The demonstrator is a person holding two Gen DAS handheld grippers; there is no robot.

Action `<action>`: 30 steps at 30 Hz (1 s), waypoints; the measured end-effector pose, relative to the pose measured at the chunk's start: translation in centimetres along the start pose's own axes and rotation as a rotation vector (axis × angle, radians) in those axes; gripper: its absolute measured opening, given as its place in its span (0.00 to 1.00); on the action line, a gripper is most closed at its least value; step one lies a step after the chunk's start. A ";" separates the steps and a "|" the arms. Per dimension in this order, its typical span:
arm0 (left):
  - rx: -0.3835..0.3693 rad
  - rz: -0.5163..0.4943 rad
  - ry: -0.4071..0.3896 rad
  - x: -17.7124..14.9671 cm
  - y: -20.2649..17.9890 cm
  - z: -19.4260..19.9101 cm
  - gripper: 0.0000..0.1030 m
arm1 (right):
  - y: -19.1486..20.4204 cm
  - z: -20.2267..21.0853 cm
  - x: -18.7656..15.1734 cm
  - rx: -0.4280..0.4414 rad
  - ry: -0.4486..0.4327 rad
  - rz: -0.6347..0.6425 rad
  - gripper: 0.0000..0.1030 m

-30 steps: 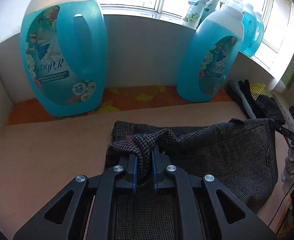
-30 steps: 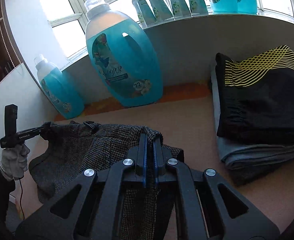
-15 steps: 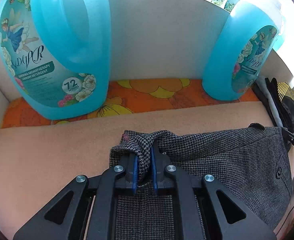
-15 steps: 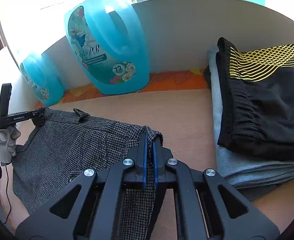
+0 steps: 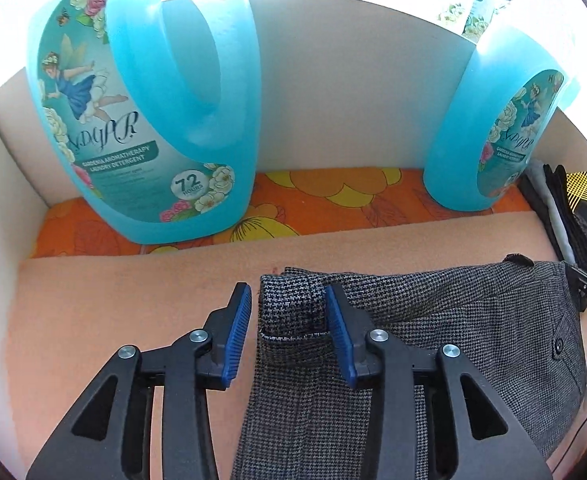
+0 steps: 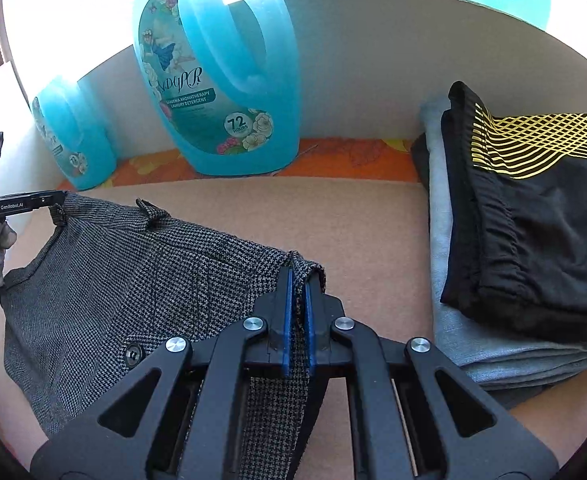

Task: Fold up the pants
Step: 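Open both grippers to release the folded shorts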

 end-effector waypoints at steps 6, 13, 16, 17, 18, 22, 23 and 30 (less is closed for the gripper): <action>0.062 -0.061 -0.038 -1.4 0.0 3.4 0.38 | 0.3 0.7 0.1 0.017 0.016 0.010 0.19; 0.005 0.022 -0.045 -4.9 2.9 6.8 0.39 | 0.4 1.5 0.6 0.107 0.053 -0.061 0.62; -0.008 0.044 -0.033 -7.6 3.3 7.8 0.39 | 0.7 2.5 0.7 0.124 0.071 -0.059 0.69; -0.011 0.058 -0.037 -8.3 3.3 8.1 0.39 | 0.7 3.0 0.7 0.111 0.071 -0.058 0.69; -0.017 0.067 -0.041 -9.1 3.3 8.4 0.39 | 0.8 3.6 0.7 0.087 0.060 -0.049 0.69; -0.058 0.058 -0.067 -11.6 2.5 10.8 0.39 | 1.4 6.6 0.4 0.019 -0.003 -0.010 0.69; -0.074 0.049 -0.074 -12.2 2.1 11.5 0.39 | 1.7 7.4 0.2 0.024 -0.019 -0.003 0.69; -0.208 -0.019 -0.090 -16.7 -3.0 13.5 0.39 | 4.8 11.1 -4.0 0.011 -0.061 0.082 0.69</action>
Point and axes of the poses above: each gripper's, at about its wrist camera, not at the fingertips, and z roughly against the way its jaws point, y to its left, x to its top, the point moved 1 cm from there along -z, roughly the way its jaws point, and after that the axes turned 10 degrees about -z, right-handed, at the moved point
